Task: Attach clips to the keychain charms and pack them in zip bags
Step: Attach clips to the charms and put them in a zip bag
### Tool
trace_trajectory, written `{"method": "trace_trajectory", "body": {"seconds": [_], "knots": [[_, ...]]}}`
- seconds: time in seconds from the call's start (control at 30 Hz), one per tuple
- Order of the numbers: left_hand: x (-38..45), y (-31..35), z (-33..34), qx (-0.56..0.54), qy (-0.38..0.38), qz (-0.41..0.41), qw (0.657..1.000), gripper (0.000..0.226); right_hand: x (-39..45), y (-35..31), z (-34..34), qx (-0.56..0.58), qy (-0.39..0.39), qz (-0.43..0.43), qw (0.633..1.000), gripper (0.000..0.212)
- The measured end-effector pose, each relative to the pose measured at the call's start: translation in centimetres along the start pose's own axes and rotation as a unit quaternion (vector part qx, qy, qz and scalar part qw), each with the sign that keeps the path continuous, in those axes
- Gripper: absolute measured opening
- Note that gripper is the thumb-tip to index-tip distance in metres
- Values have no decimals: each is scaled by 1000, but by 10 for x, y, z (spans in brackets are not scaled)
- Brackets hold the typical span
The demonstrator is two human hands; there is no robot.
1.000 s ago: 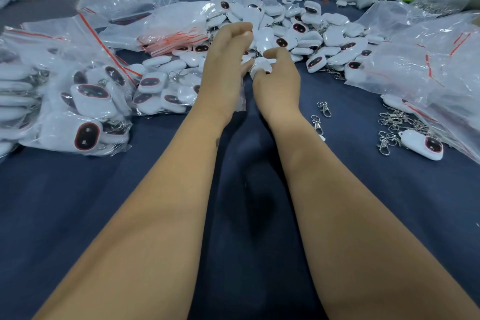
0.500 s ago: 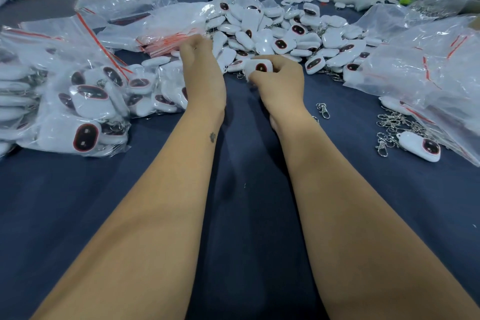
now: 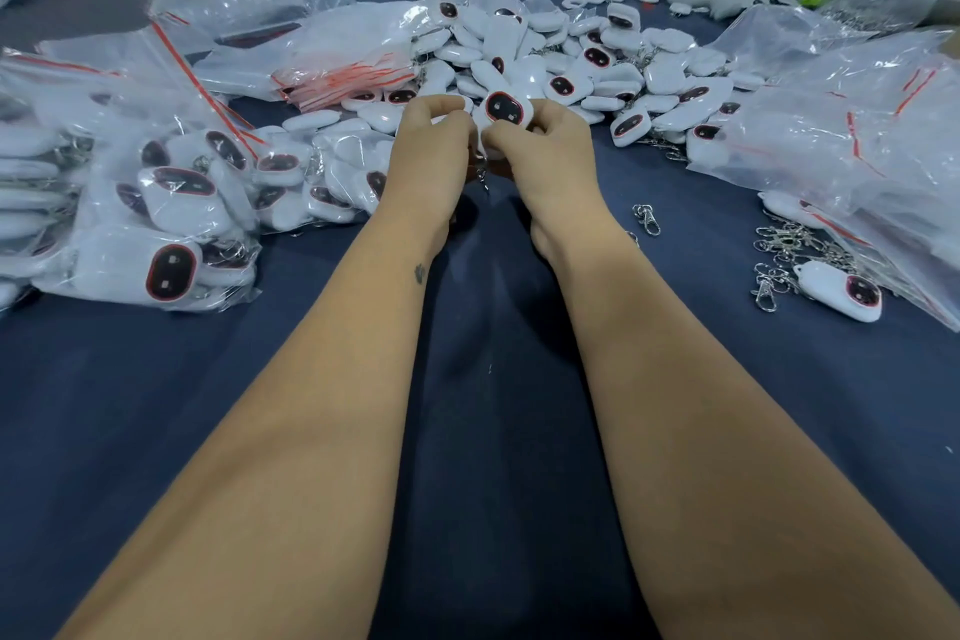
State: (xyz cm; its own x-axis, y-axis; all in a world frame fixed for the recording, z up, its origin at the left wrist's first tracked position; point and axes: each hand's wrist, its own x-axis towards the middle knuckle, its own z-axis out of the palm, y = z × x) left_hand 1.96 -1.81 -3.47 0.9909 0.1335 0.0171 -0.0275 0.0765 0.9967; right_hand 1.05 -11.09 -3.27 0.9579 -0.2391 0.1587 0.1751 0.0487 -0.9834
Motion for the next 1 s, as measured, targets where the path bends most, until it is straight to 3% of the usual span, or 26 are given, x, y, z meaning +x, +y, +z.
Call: {"method": "trace_trajectory", "body": {"seconds": [0.17,0.47,0.73,1.0], "knots": [[1,-1,0,-23,-19,8,1000,30,3,2,-3,50,-54,16,997,20],[2,-2,-1,-56,-75,3,996,43,4,4,-3,-22,-71,45,996,31],[-1,2,-3,-78,-82,1,994,35,5,5,-6,-25,-96,43,994,26],[2,-5,-5,-8,-98,50,994,34,8,-1,-6,53,-61,85,993,21]]}}
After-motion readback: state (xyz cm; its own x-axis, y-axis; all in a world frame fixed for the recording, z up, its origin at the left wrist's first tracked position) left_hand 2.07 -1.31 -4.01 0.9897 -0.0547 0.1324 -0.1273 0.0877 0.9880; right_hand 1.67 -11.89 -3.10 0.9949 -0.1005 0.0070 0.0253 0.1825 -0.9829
